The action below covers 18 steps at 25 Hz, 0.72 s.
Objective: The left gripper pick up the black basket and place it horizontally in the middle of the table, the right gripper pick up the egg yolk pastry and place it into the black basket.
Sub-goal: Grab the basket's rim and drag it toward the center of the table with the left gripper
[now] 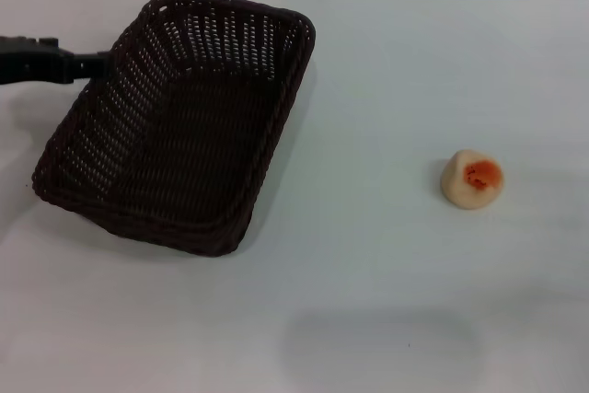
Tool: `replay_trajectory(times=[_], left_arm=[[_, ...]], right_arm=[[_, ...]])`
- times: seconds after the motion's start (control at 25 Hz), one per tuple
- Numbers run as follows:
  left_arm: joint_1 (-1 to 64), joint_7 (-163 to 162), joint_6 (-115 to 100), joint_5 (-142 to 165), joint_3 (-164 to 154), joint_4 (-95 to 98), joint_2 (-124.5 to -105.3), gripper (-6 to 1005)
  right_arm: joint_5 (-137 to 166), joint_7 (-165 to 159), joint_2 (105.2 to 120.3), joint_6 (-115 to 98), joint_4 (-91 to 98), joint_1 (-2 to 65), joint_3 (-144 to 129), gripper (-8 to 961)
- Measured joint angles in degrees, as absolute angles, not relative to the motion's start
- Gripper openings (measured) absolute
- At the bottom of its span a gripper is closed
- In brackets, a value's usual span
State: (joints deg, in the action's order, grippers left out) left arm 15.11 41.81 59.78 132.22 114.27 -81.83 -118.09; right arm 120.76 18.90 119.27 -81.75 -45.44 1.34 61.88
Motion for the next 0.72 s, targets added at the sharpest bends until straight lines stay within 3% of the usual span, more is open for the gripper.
replay_trajectory(times=[0.72], left_arm=[[16.6, 42.6, 58.3, 132.5, 112.6, -74.8, -118.03, 809]], right_arm=[[120.8, 18.9, 119.27, -81.6, -45.4, 1.5, 61.9, 700]])
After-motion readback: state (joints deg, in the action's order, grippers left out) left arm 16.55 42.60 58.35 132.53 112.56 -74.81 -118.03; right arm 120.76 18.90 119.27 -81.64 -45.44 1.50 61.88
